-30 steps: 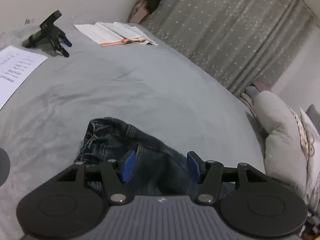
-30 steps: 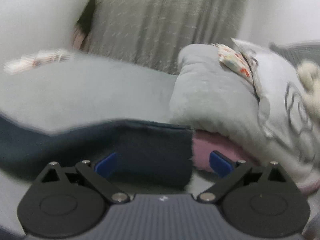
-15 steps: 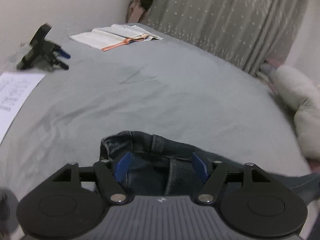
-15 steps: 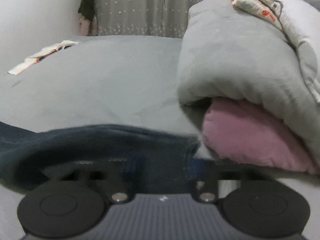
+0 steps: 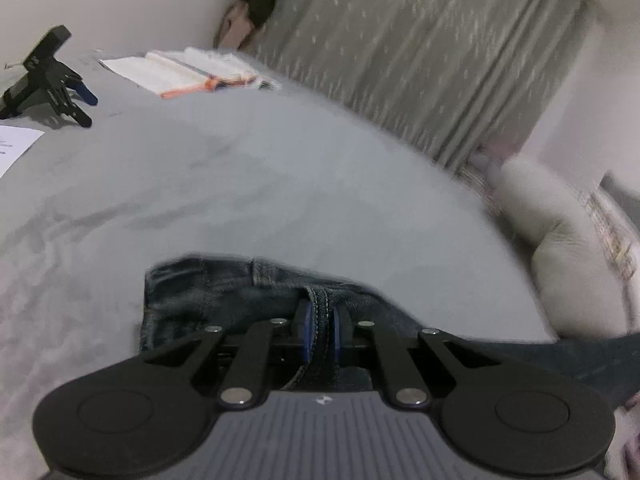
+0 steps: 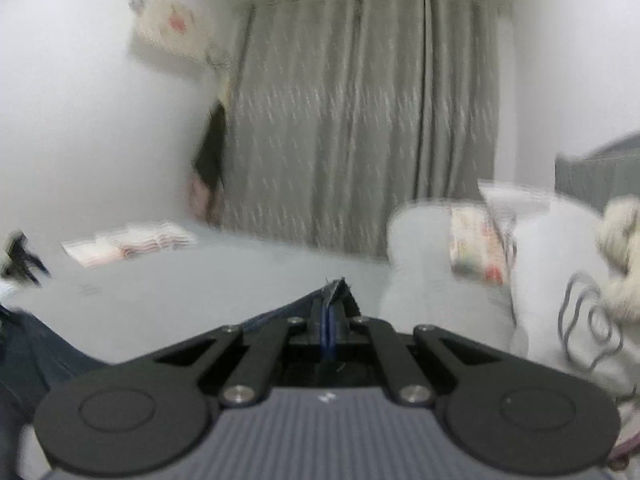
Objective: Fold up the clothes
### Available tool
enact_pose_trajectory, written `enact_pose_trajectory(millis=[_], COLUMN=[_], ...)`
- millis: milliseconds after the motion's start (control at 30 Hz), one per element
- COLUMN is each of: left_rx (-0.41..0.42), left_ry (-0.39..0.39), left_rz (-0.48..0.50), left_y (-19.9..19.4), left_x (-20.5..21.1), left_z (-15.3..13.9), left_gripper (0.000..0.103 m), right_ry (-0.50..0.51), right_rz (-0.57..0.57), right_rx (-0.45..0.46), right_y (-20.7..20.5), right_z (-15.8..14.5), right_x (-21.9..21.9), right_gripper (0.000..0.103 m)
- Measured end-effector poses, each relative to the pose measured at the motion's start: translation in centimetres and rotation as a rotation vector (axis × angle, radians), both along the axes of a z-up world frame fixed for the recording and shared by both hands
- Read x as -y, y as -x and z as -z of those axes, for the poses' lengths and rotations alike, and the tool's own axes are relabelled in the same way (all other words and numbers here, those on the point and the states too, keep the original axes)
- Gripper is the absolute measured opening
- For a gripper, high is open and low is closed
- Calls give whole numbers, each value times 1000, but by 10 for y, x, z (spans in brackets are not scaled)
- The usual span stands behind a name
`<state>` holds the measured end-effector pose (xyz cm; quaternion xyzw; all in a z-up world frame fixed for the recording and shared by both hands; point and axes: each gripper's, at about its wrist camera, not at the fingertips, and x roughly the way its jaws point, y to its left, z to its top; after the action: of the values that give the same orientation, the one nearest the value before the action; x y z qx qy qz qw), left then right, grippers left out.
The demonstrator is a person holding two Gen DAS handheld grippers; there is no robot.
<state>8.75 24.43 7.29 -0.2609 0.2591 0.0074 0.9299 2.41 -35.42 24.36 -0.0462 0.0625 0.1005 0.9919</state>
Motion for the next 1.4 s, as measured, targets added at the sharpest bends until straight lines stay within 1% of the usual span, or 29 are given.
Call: enact_pose_trajectory(millis=[67,133,167,233,300,367,400,433,500,533,567,633,667,733,767,800,833,900,933,967,1000,1100,1167,1200,1233,1267,1300,1333,1400], left_rx=[18,41,47,49,28,-1,-42,-65,-85,-84,-67,-53,-57,-66,-85,-101,-114,-135,-142,-151,-159,-214,-242,-280,-308,-322,-335,-338,-343], left_ry=[21,27,24,4,-31,-21,13,24,-12,-14,-5,28,52,101,136,151,145,121,113,97,90,63,45,32,35,28,22,33,55], left_rz=[-8,-14,-17,-22,-35,-60,-100,-125,-139,-139,-140,-147,-147,-147,-132,-123,-124,-127,-125,-102,-103,-156,-181,-203,-217,-233,-250,-251,-253], left_y=[4,4,2,-3,-21,-35,-50,-58,-68,-68,-67,-56,-48,-33,-21,-7,10,39,50,80,96,128,144,154,158,161,165,165,166], left_x=[-1,-2,0,5,11,15,14,14,18,19,18,14,10,4,4,6,9,16,19,26,29,30,31,31,29,28,27,26,23], left_z=[-6,-15,-18,-21,-17,-7,5,13,17,16,11,2,-1,-8,-10,-12,-15,-20,-22,-23,-22,-13,-8,-2,1,5,8,10,15], left_gripper=[7,7,7,7,7,7,7,7,8,8,8,7,7,9,13,18,20,31,34,40,41,43,45,46,46,47,48,49,49], right_ry=[-76,-132,-151,-183,-240,-256,-266,-277,-261,-258,-273,-292,-272,-169,-134,-124,-115,-96,-91,-101,-123,-218,-278,-303,-320,-309,-274,-251,-245], right_rz=[0,7,19,70,129,201,261,343,434,471,479,406,372,335,316,297,278,240,227,225,224,193,175,172,177,194,211,222,224], right_rx=[41,43,29,-44,-151,-255,-340,-441,-503,-507,-479,-483,-492,-521,-541,-572,-603,-665,-695,-723,-747,-791,-812,-826,-843,-850,-847,-836,-776], right_y=[15,13,7,-18,-60,-105,-138,-173,-194,-198,-190,-167,-154,-123,-108,-94,-79,-50,-36,-23,-13,6,6,2,-3,-6,-8,-9,-2], right_z=[-18,-26,-28,-21,1,34,61,94,123,134,137,135,135,134,136,140,144,153,158,163,167,180,188,193,198,202,204,202,183], right_x=[2,8,11,20,37,53,62,70,72,73,73,75,76,74,75,78,82,89,93,98,103,111,112,111,109,104,98,93,85], right_gripper=[1,1,1,1,1,1,1,2,7,10,16,63,71,72,75,76,77,78,78,78,79,78,77,74,61,38,19,7,7])
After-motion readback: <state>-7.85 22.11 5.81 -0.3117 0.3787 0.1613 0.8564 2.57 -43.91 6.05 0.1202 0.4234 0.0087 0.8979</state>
